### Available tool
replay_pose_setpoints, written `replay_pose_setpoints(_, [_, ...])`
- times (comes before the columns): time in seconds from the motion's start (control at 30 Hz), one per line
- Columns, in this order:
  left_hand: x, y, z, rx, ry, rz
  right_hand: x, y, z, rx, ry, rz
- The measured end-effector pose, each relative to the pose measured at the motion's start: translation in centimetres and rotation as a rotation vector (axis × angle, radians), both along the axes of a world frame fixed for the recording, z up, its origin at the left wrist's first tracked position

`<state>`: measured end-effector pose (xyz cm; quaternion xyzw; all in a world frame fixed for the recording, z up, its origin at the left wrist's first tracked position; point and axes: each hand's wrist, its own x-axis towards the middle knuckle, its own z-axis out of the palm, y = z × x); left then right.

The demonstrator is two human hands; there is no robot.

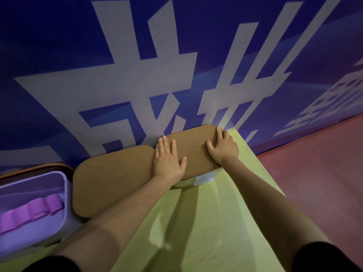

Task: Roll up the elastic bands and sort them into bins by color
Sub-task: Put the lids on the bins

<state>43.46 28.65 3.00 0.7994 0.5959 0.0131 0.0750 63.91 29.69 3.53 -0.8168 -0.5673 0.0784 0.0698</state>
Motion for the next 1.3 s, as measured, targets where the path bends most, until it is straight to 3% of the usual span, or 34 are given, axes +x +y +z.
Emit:
replay_pose_setpoints(0.3, [-0.9, 0.1, 1.1, -0.096, -0.003, -0.034, -0.1, -0.7, 0.5, 0.101, 0.042, 0.001])
replay_pose_setpoints(0.43, [-4.9, 0.0, 3.8, -0.253, -0.377, -0.027, -3.2, -3.3, 0.8, 0.175, 0.026, 0.036])
replay_pose_setpoints(0.57, [-11.8, -2.9, 5.1, -0.17, -0.693, 0.132, -11.2, -5.9, 1.7, 0.325, 0.219, 0.148])
replay_pose_setpoints(0.8, [-28.7, -6.9, 5.3, 0.036, -0.679, 0.403, -27.3, -6.4, 5.4, 0.27, 0.601, 0.46])
replay_pose_setpoints(1.0, [-42.6, -10.0, 6.1, 0.113, -0.591, 0.66, -37.5, -4.9, 5.5, 0.132, 0.565, 0.555])
replay_pose_setpoints(1.3, [-50.7, -10.0, 4.7, -0.131, -0.581, 0.747, -43.9, -1.2, 3.9, 0.033, 0.575, 0.413])
